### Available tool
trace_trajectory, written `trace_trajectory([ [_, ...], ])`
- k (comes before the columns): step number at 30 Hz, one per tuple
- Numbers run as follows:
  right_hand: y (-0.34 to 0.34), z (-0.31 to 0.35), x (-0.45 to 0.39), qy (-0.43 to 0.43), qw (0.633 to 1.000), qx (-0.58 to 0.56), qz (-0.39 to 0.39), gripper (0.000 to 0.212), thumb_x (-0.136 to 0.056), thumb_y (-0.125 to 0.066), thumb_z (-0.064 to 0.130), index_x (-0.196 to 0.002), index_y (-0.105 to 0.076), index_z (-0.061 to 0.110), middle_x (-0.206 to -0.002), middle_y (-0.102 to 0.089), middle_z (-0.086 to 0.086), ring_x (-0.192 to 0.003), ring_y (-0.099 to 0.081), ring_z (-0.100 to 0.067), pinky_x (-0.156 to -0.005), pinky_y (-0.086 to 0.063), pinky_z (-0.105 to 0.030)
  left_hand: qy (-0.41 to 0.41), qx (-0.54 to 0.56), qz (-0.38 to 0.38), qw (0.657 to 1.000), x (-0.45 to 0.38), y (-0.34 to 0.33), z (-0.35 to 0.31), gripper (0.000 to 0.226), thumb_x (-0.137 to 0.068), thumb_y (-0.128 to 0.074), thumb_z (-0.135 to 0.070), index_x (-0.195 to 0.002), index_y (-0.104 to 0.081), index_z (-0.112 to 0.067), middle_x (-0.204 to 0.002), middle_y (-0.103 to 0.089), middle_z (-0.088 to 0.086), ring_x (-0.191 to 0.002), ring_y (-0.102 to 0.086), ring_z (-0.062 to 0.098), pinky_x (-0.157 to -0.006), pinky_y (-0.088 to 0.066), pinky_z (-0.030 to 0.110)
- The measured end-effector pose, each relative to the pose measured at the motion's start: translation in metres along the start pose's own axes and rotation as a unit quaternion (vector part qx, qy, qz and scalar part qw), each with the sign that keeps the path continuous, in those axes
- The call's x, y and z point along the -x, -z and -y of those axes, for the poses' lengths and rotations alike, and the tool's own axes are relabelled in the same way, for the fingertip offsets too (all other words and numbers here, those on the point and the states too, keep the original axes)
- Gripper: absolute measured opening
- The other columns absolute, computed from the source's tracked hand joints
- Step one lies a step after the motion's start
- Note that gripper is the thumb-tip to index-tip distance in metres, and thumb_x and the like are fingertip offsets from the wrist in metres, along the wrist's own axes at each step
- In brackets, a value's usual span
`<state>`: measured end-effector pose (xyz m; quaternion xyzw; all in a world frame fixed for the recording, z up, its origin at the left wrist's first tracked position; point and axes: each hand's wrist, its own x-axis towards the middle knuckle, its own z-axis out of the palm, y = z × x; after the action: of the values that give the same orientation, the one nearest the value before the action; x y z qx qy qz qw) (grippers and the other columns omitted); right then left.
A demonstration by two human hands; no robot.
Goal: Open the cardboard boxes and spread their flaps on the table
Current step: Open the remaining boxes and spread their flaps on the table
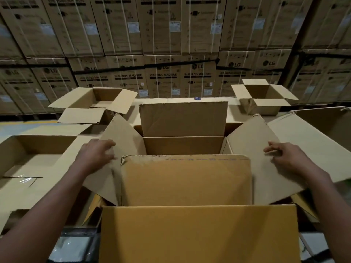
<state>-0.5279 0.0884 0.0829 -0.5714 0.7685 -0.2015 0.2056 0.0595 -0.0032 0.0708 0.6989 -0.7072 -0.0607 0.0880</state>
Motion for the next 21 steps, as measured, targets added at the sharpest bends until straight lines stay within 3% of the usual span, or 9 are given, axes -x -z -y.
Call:
trace_trajectory([
  [2,-0.008,-0.001,0.002,-0.025,0.990,0.140,0.026,0.028,-0.088,-0.075,0.033,-0.112,-0.065,0.044,-0.164,-0.028,0.000,-0.151,-0.016,-0.035,-0.118,-0.015,-0.060,-0.058,-0.124,-0.026,0.990,0.006,-0.009,-0.005,0.050,-0.082,-0.072,-0.058,-0.129,-0.063,-0.041,-0.164,-0.032,-0.003,-0.155,-0.014,0.024,-0.123,-0.007,0.054],
  [3,-0.016,-0.002,0.002,-0.024,0.980,0.195,0.028,0.038,-0.086,-0.074,0.047,-0.122,-0.064,0.041,-0.167,-0.021,-0.002,-0.154,-0.004,-0.037,-0.119,-0.004,-0.062,-0.087,-0.145,-0.049,0.984,0.007,-0.010,-0.007,0.050,-0.081,-0.071,-0.061,-0.126,-0.065,-0.041,-0.167,-0.025,-0.004,-0.157,-0.001,0.021,-0.122,0.008,0.055],
  [5,-0.036,0.000,0.003,-0.016,0.972,0.233,0.019,0.049,-0.086,-0.066,0.060,-0.131,-0.061,0.041,-0.168,-0.016,-0.002,-0.155,0.003,-0.034,-0.117,0.006,-0.065,-0.108,-0.144,-0.068,0.981,0.007,-0.007,-0.008,0.043,-0.083,-0.069,-0.061,-0.123,-0.066,-0.043,-0.167,-0.026,-0.006,-0.157,0.002,0.017,-0.118,0.020,0.057],
  [9,-0.065,-0.003,0.005,0.020,0.984,0.174,0.005,0.032,-0.102,-0.052,0.033,-0.133,-0.058,0.036,-0.156,-0.044,0.000,-0.154,-0.018,-0.025,-0.118,0.013,-0.063,-0.103,-0.073,-0.020,0.992,0.012,-0.002,-0.002,0.030,-0.088,-0.073,-0.043,-0.117,-0.065,-0.045,-0.151,-0.051,-0.012,-0.152,-0.024,0.010,-0.121,0.011,0.054],
  [11,-0.071,-0.005,0.008,0.047,0.992,0.114,-0.006,0.025,-0.100,-0.055,0.021,-0.116,-0.060,0.041,-0.134,-0.064,-0.001,-0.141,-0.043,-0.026,-0.121,0.005,-0.061,-0.120,-0.045,-0.018,0.992,0.018,-0.002,0.006,0.041,-0.084,-0.079,-0.033,-0.116,-0.059,-0.049,-0.148,-0.055,-0.012,-0.150,-0.030,0.010,-0.122,0.009,0.051],
  [13,-0.071,-0.003,0.010,0.058,0.997,0.047,-0.007,0.016,-0.098,-0.061,0.031,-0.110,-0.066,0.041,-0.127,-0.069,0.000,-0.130,-0.054,-0.028,-0.121,-0.007,-0.059,-0.128,-0.043,-0.001,0.991,0.023,-0.001,0.012,0.050,-0.081,-0.079,-0.040,-0.122,-0.053,-0.053,-0.153,-0.048,-0.011,-0.152,-0.025,0.011,-0.121,0.009,0.051],
  [17,-0.060,-0.006,0.012,-0.012,0.985,0.130,-0.111,0.029,-0.087,-0.071,0.047,-0.115,-0.071,0.037,-0.152,-0.047,-0.003,-0.142,-0.035,-0.035,-0.115,-0.026,-0.061,-0.067,-0.059,0.047,0.995,0.037,-0.001,0.012,0.090,-0.060,-0.069,-0.078,-0.142,-0.046,-0.049,-0.170,-0.008,-0.009,-0.157,-0.002,0.022,-0.120,-0.007,0.061],
  [19,-0.048,-0.010,0.027,-0.058,0.978,0.112,-0.168,0.027,-0.087,-0.074,0.040,-0.113,-0.069,0.038,-0.159,-0.030,-0.002,-0.146,-0.018,-0.039,-0.115,-0.023,-0.065,-0.013,-0.038,0.023,0.999,0.045,0.000,0.012,0.095,-0.056,-0.075,-0.076,-0.143,-0.047,-0.048,-0.170,0.000,-0.006,-0.155,-0.008,0.031,-0.116,-0.021,0.062],
  [21,-0.035,-0.015,0.041,-0.091,0.974,0.090,-0.185,0.029,-0.089,-0.073,0.034,-0.117,-0.066,0.033,-0.160,-0.025,-0.004,-0.143,-0.020,-0.043,-0.110,-0.029,-0.064,0.027,-0.006,0.018,0.999,0.048,0.000,0.015,0.096,-0.052,-0.079,-0.071,-0.140,-0.052,-0.043,-0.169,-0.005,-0.001,-0.147,-0.028,0.040,-0.107,-0.039,0.061],
])
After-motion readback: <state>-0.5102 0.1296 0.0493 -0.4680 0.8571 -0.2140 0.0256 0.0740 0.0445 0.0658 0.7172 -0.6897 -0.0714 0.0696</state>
